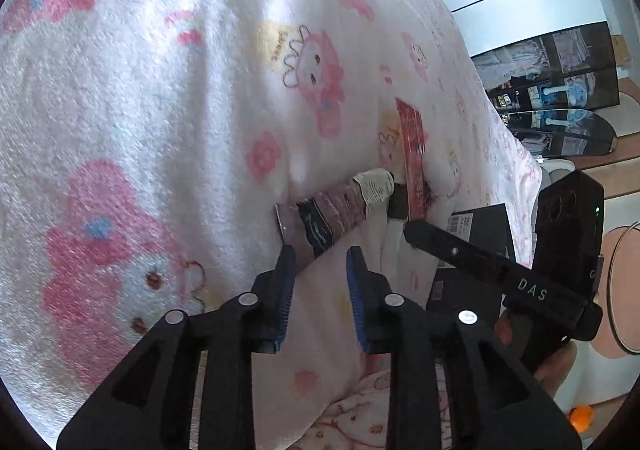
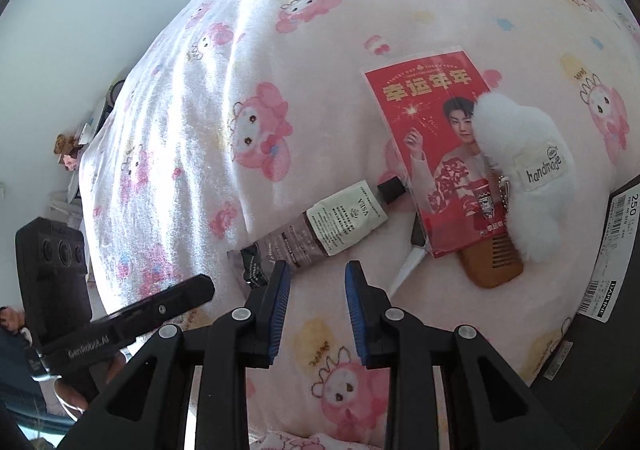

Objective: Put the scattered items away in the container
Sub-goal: 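Move the left gripper down to the brown-and-white hand cream tube, then close the left gripper around the hand cream tube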

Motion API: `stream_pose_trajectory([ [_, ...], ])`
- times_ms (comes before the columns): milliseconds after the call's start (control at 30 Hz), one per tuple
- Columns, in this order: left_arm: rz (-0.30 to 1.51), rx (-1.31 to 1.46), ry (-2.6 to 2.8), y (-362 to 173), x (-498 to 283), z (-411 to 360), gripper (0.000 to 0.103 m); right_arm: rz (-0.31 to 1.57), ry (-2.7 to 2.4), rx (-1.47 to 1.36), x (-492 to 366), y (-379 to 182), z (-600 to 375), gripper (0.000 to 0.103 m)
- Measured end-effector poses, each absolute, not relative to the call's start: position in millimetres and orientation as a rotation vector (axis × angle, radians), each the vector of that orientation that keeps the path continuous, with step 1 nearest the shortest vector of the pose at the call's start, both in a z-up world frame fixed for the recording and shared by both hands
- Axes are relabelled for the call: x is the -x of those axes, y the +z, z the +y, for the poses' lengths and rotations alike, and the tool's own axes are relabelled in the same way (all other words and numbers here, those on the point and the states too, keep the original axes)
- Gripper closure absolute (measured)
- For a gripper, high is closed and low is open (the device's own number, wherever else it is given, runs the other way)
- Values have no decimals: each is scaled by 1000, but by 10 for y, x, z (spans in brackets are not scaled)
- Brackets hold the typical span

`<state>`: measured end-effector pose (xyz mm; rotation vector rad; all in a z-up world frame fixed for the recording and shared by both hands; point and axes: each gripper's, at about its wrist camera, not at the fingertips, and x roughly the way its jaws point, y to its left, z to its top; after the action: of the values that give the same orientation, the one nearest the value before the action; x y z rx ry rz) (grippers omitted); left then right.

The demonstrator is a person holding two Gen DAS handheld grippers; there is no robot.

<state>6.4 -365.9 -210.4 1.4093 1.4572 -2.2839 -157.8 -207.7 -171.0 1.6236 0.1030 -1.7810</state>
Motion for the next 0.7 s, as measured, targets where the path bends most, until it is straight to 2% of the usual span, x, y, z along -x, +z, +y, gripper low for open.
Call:
stream_pose_trajectory([
  [267, 1534, -1413, -2277, -2276, 95, -3542, 77, 104, -1812, -1655, 1620, -1789, -1969, 78],
  [367, 1457, -1453, -2319, -2232, 218, -3480, 100, 91, -1819, -1677, 1679, -1842, -1957, 78],
  [567, 1431, -1383, -2303, -2141, 122, -3594, 100, 97, -1787, -1686, 1751, -1891, -2127, 78],
  [633, 1488, -1386, -2267, -2188, 34, -3686, 92, 115, -1760, -1686, 1775, -1915, -2198, 77],
  [700, 1557, -1414, -2236, -2270, -36, -3731, 65, 124, -1733, -1711, 1842, -1958, -2249, 72],
])
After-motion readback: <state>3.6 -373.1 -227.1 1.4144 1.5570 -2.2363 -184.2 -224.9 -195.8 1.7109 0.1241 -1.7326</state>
